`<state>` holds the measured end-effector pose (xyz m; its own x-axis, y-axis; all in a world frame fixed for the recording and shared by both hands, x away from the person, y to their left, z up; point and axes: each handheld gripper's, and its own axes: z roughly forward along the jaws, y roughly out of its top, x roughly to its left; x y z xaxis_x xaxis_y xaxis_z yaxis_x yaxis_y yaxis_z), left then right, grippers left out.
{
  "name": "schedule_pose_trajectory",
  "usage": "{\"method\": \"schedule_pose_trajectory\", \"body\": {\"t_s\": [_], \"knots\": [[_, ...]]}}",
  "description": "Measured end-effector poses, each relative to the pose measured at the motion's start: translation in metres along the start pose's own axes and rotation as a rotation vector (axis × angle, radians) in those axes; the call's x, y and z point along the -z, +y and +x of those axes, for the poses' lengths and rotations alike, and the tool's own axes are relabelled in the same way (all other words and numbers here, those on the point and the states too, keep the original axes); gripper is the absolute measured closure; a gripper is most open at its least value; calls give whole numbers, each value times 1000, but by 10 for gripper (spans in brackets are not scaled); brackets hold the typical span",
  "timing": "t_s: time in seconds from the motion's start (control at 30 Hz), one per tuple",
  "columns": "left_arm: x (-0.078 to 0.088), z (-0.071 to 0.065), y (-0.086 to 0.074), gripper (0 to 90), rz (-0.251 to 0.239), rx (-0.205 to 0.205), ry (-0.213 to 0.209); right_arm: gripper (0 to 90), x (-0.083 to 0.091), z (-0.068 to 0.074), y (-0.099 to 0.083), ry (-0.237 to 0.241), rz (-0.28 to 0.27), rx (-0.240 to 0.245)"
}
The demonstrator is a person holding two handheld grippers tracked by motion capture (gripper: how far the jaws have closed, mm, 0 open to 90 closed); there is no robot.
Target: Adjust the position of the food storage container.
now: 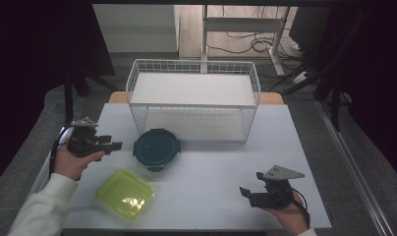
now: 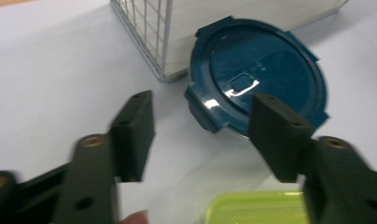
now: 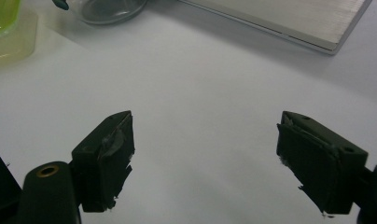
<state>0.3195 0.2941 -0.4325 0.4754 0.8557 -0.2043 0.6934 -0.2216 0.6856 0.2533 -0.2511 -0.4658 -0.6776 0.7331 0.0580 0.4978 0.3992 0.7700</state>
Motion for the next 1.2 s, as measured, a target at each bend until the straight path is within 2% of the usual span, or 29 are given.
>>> {"method": "schedule_pose_trajectory", "body": {"t_s": [0.03, 0.07, 0.17, 0.23, 0.27, 0.33, 0.37, 0.53, 0.7, 0.73, 0.8, 0.83, 0.9, 1.2], "knots": [[0, 0, 0, 502, 0, 0, 0, 190, 0, 0, 0, 0, 0, 0], [-4, 2, 2, 502, 18, -1, 0, 191, 0, 0, 0, 1, 1, 0], [-18, 6, 7, 641, 74, 2, -7, 191, -1, 0, 0, 1, 2, 0], [-26, 7, 10, 711, 107, -10, -2, 191, -1, 0, 0, 1, 3, 1], [-33, 8, 12, 773, 130, -19, 8, 191, -2, -1, 0, 2, 4, -1], [-37, 9, 13, 803, 135, -18, 16, 190, -2, -1, 0, 2, 5, -1], [-44, 10, 16, 853, 138, -16, 20, 191, -3, -2, 0, 2, 7, -1], [-59, 10, 22, 885, 156, -30, 53, 191, -4, -3, -1, 4, 9, -7], [-80, 11, 27, 900, 201, -35, 64, 191, -4, -4, 0, 12, 6, -15], [-83, 10, 27, 900, 206, -38, 53, 191, -4, -4, -1, 10, 7, -15], [-85, 10, 28, 900, 211, -40, 42, 191, -5, -5, -1, 8, 9, -14], [-89, 7, 29, 900, 221, -59, 58, 191, -6, -6, -2, 7, 14, -18], [-93, 7, 31, 900, 232, -67, 67, 191, -7, -7, -2, 6, 19, -27], [-100, 4, 35, 900, 235, -66, 72, 191, -10, -9, -2, 5, 21, -26]]}}
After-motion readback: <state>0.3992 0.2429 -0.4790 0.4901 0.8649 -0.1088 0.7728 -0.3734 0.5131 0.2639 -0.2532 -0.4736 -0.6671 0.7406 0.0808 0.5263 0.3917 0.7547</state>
